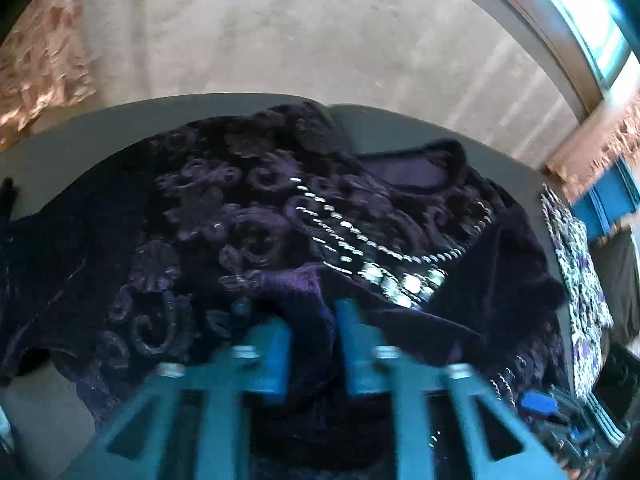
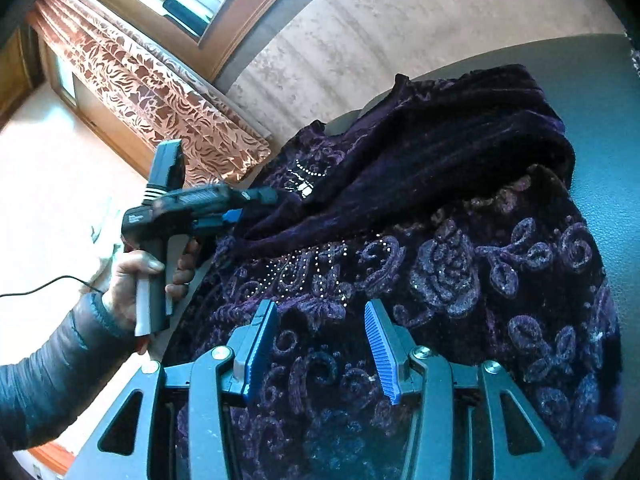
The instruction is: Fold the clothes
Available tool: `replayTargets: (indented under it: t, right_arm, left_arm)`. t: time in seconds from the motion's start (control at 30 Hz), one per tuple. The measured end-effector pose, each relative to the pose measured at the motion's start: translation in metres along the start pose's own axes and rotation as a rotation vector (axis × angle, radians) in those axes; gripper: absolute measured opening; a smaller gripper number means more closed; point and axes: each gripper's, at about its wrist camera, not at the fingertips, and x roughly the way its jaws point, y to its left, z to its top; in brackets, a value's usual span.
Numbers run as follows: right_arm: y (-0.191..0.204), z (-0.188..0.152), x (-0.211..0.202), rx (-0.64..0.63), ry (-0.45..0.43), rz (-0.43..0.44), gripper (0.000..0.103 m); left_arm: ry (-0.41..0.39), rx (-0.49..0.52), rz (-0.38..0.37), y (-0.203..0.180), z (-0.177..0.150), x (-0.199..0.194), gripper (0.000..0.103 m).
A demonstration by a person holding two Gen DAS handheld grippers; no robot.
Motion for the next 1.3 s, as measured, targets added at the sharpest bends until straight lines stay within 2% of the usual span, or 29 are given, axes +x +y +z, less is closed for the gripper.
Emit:
replayTargets:
  t: [0.17, 0.27, 0.33, 0.43, 0.5, 0.57, 0.67, 0.83, 0.93, 1.03, 1.17, 1.3]
  right_arm:
    - [-0.001, 0.000, -0.001, 0.000, -0.005, 0.009, 0.047]
    - [-0.001, -0.001, -0.001, -0.001, -0.006, 0.007, 0.047]
    - [0.000, -0.001, -0.001, -0.001, -0.007, 0.003, 0.047]
    - [0.001, 0.002, -0.006, 0.025, 0.000, -0.028, 0.047]
    - [0.002, 0.005, -0.015, 0.039, -0.018, -0.060, 0.049]
    - [0.002, 0.008, -0.035, 0.041, -0.097, -0.115, 0.049]
    - [-0.003, 0.015, -0.060, 0.032, -0.180, -0.241, 0.056]
    - [-0.007, 0.038, -0.051, -0.058, -0.147, -0.474, 0.058]
    - [-0.011, 0.055, -0.035, -0.077, -0.118, -0.538, 0.062]
    - [-0.028, 0.074, -0.027, -0.024, -0.121, -0.544, 0.062]
    - [-0.051, 0.090, -0.044, 0.100, -0.218, -0.550, 0.062]
    - [-0.056, 0.083, -0.062, 0.062, -0.265, -0.688, 0.062]
  left_arm:
    - [-0.186, -0.109, -0.207, 0.003, 0.013, -0.078, 0.003]
    - [-0.281, -0.131, -0.321, -0.006, 0.025, -0.123, 0.003]
    - [-0.315, -0.132, -0.368, -0.016, 0.035, -0.145, 0.003]
    - [-0.319, -0.135, -0.415, -0.035, 0.050, -0.159, 0.003]
    - [-0.330, -0.116, -0.429, -0.052, 0.062, -0.169, 0.003]
    - [-0.339, -0.086, -0.446, -0.070, 0.073, -0.182, 0.003]
    - [-0.343, -0.044, -0.466, -0.099, 0.090, -0.195, 0.003]
    - [-0.350, -0.017, -0.533, -0.146, 0.112, -0.209, 0.003]
    - [-0.387, 0.020, -0.545, -0.169, 0.127, -0.228, 0.003]
    - [-0.418, 0.057, -0.522, -0.180, 0.135, -0.240, 0.003]
    - [-0.397, -0.011, -0.465, -0.142, 0.127, -0.219, 0.003]
    - [-0.367, -0.092, -0.406, -0.097, 0.116, -0.194, 0.003]
